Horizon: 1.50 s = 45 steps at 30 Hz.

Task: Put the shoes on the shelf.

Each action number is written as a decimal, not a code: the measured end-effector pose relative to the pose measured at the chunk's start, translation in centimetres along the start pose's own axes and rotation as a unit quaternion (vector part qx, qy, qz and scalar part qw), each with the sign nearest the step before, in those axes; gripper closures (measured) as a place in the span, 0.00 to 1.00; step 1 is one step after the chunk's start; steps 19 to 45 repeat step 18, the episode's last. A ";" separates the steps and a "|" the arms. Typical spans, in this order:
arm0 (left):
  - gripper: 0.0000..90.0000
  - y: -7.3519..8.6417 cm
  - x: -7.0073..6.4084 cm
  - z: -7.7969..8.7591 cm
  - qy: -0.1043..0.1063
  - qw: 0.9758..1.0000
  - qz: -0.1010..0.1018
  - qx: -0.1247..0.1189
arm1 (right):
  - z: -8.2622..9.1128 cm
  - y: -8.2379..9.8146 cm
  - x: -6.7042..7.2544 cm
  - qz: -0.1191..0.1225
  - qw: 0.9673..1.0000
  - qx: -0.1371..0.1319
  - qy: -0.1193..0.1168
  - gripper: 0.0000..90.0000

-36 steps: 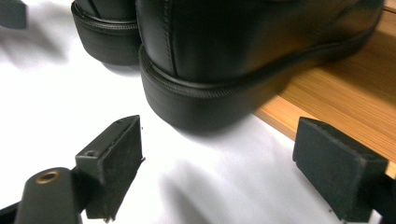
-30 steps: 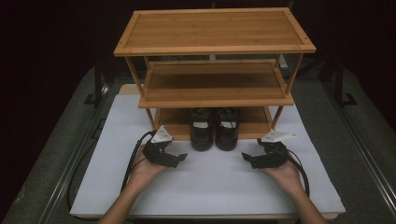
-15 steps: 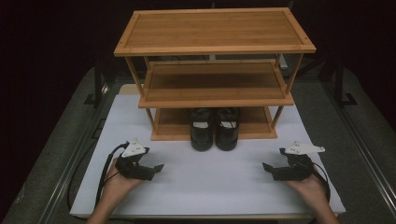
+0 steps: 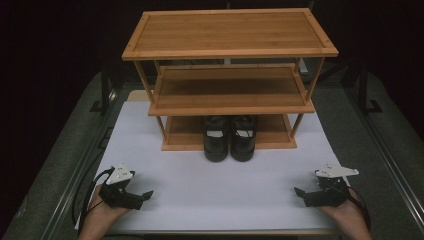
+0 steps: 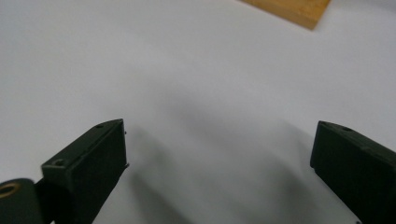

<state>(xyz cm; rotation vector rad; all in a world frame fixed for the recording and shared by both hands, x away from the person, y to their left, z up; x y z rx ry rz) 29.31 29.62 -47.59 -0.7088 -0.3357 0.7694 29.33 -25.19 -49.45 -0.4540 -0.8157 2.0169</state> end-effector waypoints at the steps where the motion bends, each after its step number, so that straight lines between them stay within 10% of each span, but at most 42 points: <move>1: 0.02 0.3 0.1 0.1 -0.001 1.000 0.000 0.003 | 0.0 0.1 0.0 -0.001 1.000 0.004 0.001 0.03; 45: 0.00 2.3 0.3 -0.3 0.005 1.000 0.002 0.009 | 0.0 0.9 -0.4 -0.015 1.000 0.011 0.000 0.03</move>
Point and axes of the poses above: each handheld gripper's, and its own axes: z roughly backward along the jaws, y roughly out of its underside, x roughly to its left, the point moved 6 cm from there along -z, roughly forward along the jaws, and after that the axes turned 1 degree about x, right-handed, at the moved point
